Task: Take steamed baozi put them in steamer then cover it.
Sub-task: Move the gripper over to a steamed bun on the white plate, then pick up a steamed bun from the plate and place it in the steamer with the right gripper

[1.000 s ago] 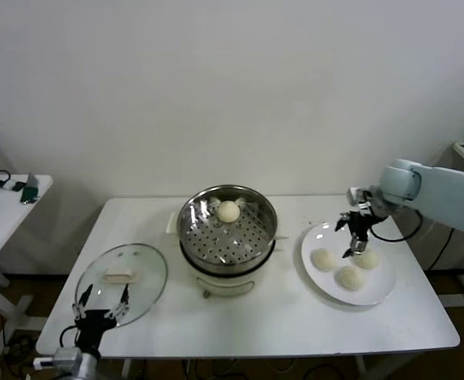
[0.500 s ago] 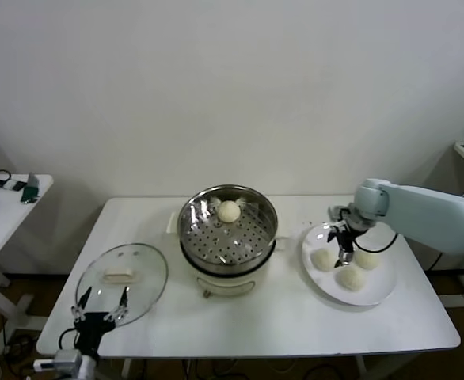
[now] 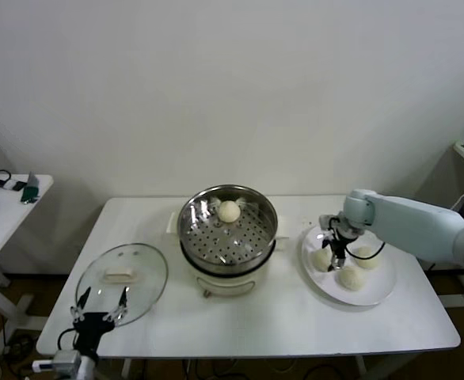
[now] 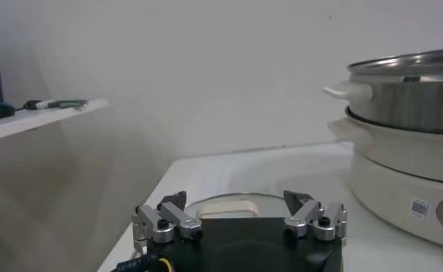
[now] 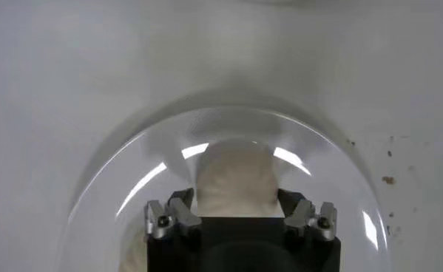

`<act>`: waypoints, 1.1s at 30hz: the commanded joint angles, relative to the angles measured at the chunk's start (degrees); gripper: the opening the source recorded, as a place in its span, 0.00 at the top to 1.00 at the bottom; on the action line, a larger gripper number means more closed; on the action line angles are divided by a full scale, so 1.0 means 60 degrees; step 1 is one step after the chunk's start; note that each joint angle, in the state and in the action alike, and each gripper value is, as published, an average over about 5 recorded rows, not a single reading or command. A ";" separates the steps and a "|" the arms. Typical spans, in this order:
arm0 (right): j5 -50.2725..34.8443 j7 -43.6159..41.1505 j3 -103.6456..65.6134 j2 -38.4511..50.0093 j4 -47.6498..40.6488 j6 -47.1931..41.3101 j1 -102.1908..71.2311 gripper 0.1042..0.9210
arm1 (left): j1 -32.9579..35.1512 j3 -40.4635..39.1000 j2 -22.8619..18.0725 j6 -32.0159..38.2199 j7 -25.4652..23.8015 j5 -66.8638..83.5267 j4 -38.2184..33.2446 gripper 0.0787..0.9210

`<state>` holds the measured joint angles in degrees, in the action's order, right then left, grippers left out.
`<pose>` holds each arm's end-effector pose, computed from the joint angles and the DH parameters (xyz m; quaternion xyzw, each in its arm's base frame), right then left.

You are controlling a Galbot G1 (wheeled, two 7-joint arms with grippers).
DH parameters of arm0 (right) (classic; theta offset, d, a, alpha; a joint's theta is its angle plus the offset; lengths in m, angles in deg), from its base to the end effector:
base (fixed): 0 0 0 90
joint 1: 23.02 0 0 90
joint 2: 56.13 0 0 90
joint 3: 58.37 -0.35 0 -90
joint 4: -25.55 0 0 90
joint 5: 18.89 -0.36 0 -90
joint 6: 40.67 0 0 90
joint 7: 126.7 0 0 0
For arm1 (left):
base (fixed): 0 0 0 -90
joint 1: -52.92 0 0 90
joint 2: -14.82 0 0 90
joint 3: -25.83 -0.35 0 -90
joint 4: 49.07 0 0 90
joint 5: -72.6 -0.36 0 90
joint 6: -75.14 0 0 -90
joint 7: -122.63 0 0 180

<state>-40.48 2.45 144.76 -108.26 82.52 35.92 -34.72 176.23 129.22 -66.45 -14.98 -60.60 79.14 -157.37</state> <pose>0.5650 -0.1162 -0.2381 0.4875 -0.5420 0.5144 0.4517 0.1558 0.1142 -0.3683 0.0507 -0.9898 -0.0590 0.1190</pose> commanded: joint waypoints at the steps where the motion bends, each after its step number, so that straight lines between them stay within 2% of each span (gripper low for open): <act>1: 0.0087 -0.0057 -0.0192 -0.0019 -0.0060 0.0044 0.0104 0.27 | 0.0018 0.0013 -0.0046 -0.0016 0.0016 -0.0016 -0.0050 0.12; 8: -0.0411 -0.0531 0.0350 0.0352 0.0613 0.0345 0.1611 0.28 | 0.0025 -0.0024 -0.0117 -0.0017 0.0033 -0.0065 -0.0075 0.12; 15: -0.1690 -0.1375 0.1857 0.0241 0.1440 0.0772 0.5074 0.28 | -0.0007 -0.0067 -0.0117 -0.0070 0.0024 -0.0108 -0.0173 0.12; 20: -0.2970 -0.1523 0.1842 -0.0417 0.1972 0.0569 0.6775 0.28 | -0.0057 -0.0101 -0.0088 -0.0132 0.0005 -0.0121 -0.0271 0.12; 25: -0.4152 -0.1162 0.1117 -0.1422 0.2715 0.0042 0.7217 0.28 | -0.0098 -0.0136 -0.0058 -0.0168 -0.0013 -0.0112 -0.0352 0.12; 33: -0.4021 -0.0170 0.0576 -0.3575 0.3008 -0.0523 0.5956 0.28 | -0.0070 -0.0086 -0.0038 -0.0150 -0.0004 -0.0028 -0.0435 0.12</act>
<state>-59.78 -2.14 150.08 -117.98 96.86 35.49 -0.48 175.67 128.49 -66.69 -15.93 -60.65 78.69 -159.65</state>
